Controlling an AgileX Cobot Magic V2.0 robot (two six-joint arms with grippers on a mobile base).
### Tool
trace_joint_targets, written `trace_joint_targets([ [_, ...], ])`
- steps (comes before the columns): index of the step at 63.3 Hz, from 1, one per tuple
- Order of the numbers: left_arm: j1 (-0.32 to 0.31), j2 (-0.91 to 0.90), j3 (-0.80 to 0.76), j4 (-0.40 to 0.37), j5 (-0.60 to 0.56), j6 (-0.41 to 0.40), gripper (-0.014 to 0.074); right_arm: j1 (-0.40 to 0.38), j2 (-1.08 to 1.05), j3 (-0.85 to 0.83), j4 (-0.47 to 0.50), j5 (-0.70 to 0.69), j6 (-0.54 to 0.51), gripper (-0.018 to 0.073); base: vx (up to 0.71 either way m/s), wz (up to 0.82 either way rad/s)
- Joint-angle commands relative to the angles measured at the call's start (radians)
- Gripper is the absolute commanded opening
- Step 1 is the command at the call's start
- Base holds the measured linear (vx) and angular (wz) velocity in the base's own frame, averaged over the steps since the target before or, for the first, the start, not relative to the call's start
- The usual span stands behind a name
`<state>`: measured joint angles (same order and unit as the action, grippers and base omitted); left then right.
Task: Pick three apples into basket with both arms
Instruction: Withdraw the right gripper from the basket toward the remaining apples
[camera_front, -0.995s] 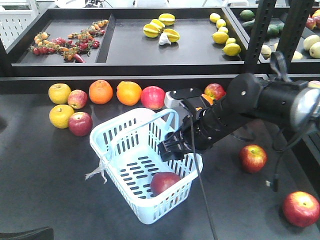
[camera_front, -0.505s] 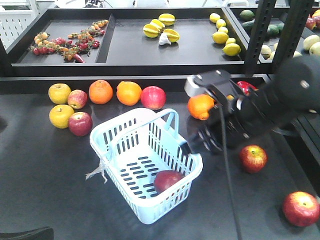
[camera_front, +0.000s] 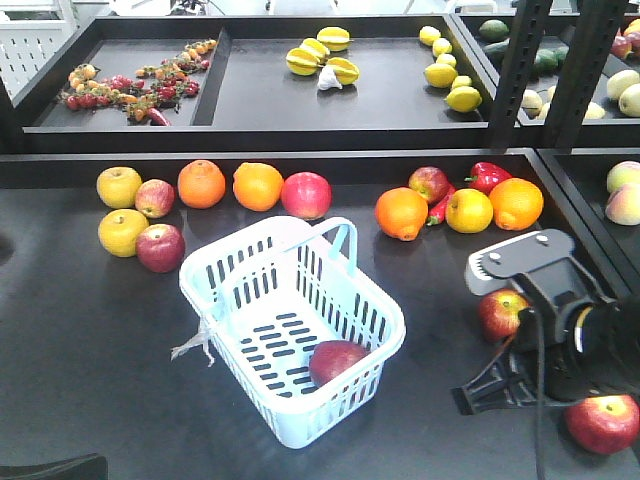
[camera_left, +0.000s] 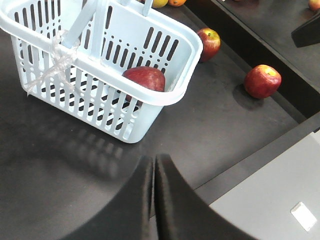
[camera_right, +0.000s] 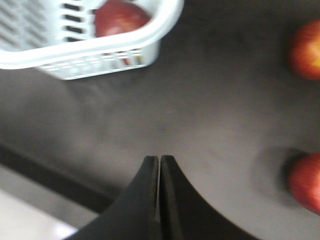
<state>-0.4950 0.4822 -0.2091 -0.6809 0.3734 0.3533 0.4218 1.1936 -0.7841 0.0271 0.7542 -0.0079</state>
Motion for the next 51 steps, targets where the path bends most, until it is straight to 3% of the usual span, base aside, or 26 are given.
trace_joint_targets([
  [1, -0.002, -0.001, -0.029, -0.017, -0.045, 0.002, -0.0006, -0.003, -0.041, -0.012, -0.117, -0.070, 0.100, -0.0004, 0.00, 0.00],
  [23, -0.002, -0.001, -0.029, -0.017, -0.045, 0.002, -0.0006, -0.008, -0.041, -0.021, -0.466, -0.054, 0.411, -0.0004, 0.00, 0.00],
  [29, -0.002, -0.001, -0.029, -0.017, -0.045, 0.002, -0.0006, -0.069, -0.040, -0.045, -0.481, -0.042, 0.430, -0.0003, 0.00, 0.00],
  [35, -0.002, -0.001, -0.029, -0.017, -0.045, 0.002, -0.0006, -0.182, -0.039, -0.075, -0.453, -0.048, 0.390, -0.0001, 0.00, 0.00],
  [39, -0.002, -0.001, -0.029, -0.017, -0.045, 0.002, -0.0006, -0.250, -0.030, -0.100, -0.387, -0.047, 0.308, -0.0002, 0.00, 0.00],
  [51, -0.002, -0.001, -0.029, -0.017, -0.045, 0.002, -0.0006, -0.411, 0.060, -0.201, -0.072, -0.049, -0.011, -0.0002, 0.00, 0.00],
])
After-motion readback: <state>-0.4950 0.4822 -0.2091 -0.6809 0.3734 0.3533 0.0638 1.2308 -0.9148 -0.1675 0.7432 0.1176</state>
